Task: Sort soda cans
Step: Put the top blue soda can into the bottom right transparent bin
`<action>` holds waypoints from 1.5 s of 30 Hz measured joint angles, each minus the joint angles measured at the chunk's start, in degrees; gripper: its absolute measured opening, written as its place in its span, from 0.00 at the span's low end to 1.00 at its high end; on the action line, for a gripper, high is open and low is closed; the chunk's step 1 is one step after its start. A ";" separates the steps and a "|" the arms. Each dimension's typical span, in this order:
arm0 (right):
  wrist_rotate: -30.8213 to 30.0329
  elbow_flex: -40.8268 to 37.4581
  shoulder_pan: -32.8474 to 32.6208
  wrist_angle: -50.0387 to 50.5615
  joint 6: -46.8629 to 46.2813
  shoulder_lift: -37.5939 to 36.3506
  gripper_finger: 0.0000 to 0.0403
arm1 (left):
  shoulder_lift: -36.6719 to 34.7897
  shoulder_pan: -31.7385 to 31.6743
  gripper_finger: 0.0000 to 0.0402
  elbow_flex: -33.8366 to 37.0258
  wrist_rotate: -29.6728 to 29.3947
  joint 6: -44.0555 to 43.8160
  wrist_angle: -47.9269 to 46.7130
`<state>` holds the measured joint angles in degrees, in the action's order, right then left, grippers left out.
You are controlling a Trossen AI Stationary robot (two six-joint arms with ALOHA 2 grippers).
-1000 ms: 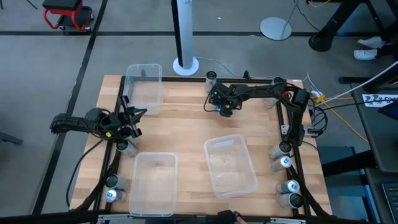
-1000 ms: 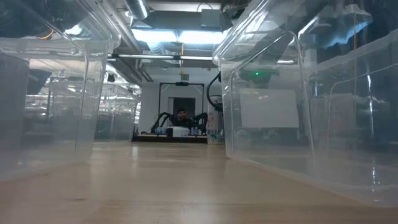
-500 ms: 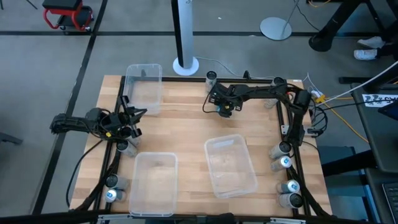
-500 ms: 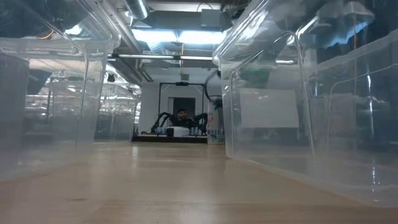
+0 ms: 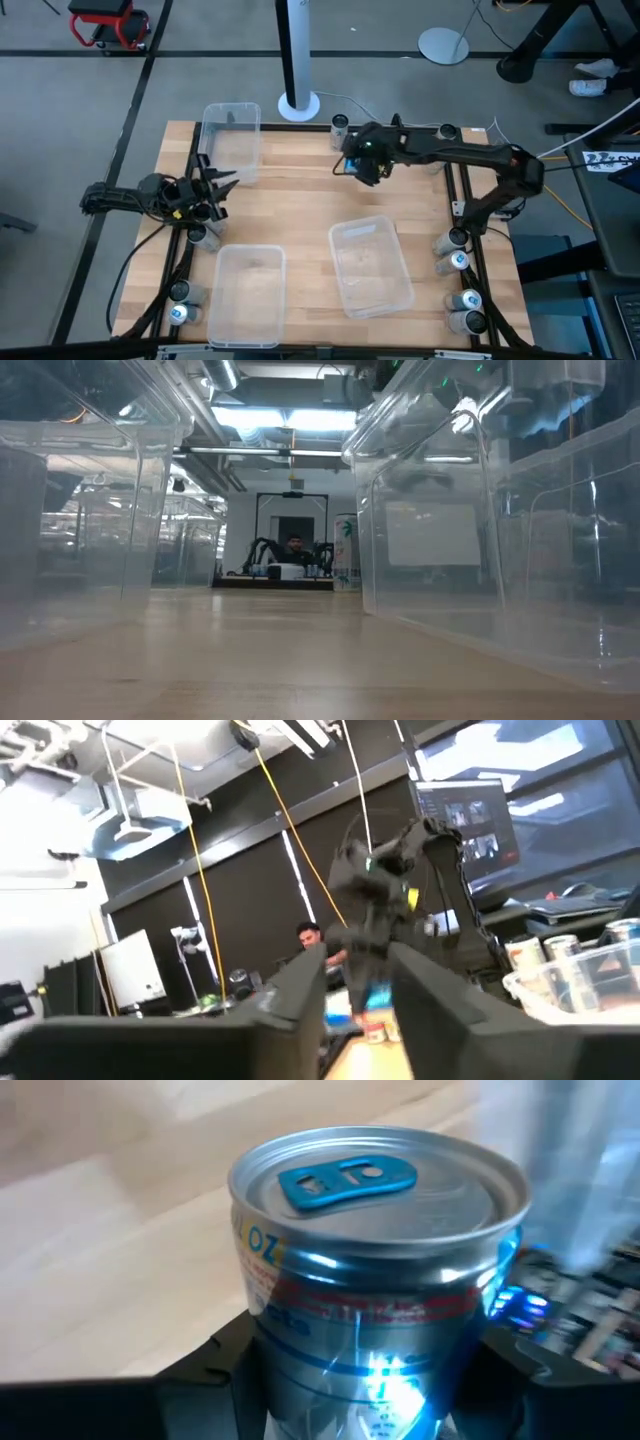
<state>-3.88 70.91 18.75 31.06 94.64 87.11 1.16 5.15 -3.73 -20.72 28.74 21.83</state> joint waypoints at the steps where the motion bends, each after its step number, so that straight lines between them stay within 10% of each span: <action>1: 1.13 0.00 -0.41 -0.37 -0.87 -1.12 0.54 | 0.50 0.00 0.34 -0.53 -0.20 -0.28 0.12; 11: 5.03 0.00 -4.79 -4.03 -8.21 -7.28 0.54 | 15.54 0.00 0.61 -9.23 -6.13 -3.33 0.25; 27: 28.98 0.02 -5.62 -19.69 -24.10 -7.96 0.54 | 51.91 -6.28 0.59 -28.52 -7.82 -5.93 -0.80; 34: 29.42 0.02 -5.62 -23.14 -28.27 -7.96 0.54 | 61.81 -7.08 0.62 -35.55 2.33 -6.82 -6.24; 45: 30.90 0.07 -8.02 -27.37 -31.68 -4.32 0.54 | 73.87 -6.82 0.69 -43.40 2.76 3.12 -1.60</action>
<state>27.02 70.98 10.73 3.68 62.96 82.79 75.02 -1.68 -47.13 -17.96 31.86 20.23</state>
